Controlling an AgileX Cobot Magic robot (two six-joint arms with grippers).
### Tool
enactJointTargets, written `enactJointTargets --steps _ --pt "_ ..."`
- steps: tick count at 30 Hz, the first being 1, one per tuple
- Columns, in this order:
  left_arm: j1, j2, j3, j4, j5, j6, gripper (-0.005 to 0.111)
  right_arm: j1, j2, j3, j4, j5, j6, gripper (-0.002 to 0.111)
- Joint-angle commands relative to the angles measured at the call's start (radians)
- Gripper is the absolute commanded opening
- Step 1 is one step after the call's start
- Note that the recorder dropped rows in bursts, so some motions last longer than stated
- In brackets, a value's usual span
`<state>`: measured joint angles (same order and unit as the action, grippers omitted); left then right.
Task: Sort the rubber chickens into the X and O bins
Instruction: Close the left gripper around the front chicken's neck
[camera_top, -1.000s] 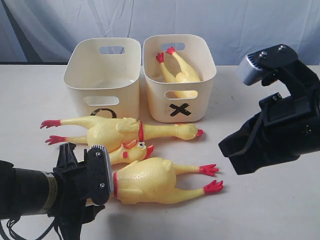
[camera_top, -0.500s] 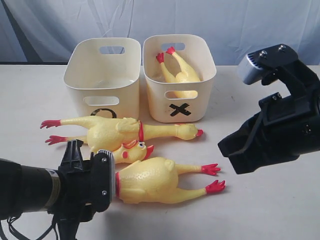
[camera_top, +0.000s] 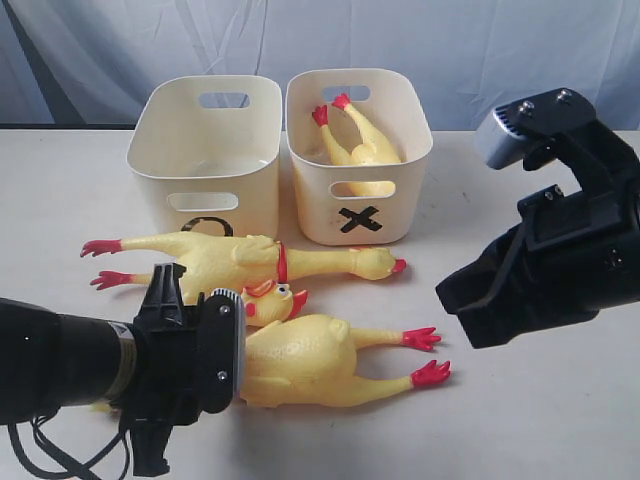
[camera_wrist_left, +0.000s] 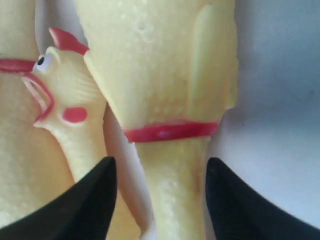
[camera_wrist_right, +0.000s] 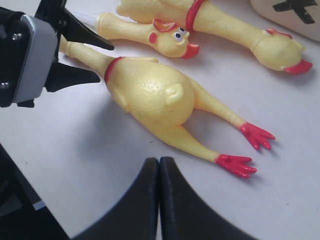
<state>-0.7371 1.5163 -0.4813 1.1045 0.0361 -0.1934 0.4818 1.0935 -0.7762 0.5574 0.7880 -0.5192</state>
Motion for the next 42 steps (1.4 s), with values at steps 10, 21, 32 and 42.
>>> enactJointTargets --steps 10,21,32,42 --pt "-0.003 0.049 -0.007 -0.013 0.004 -0.006 0.05 -0.002 -0.007 0.004 0.002 -0.006 -0.002 -0.001" --pt "-0.002 0.049 -0.009 -0.019 -0.002 -0.006 0.05 -0.002 -0.007 0.004 0.002 -0.006 -0.002 -0.001" --pt "0.001 0.049 -0.009 -0.019 -0.006 -0.006 0.05 -0.002 -0.007 0.004 0.008 -0.006 -0.002 -0.001" --pt "0.001 0.073 -0.009 -0.019 -0.007 -0.006 0.045 -0.002 -0.007 0.004 0.01 -0.006 -0.002 -0.001"
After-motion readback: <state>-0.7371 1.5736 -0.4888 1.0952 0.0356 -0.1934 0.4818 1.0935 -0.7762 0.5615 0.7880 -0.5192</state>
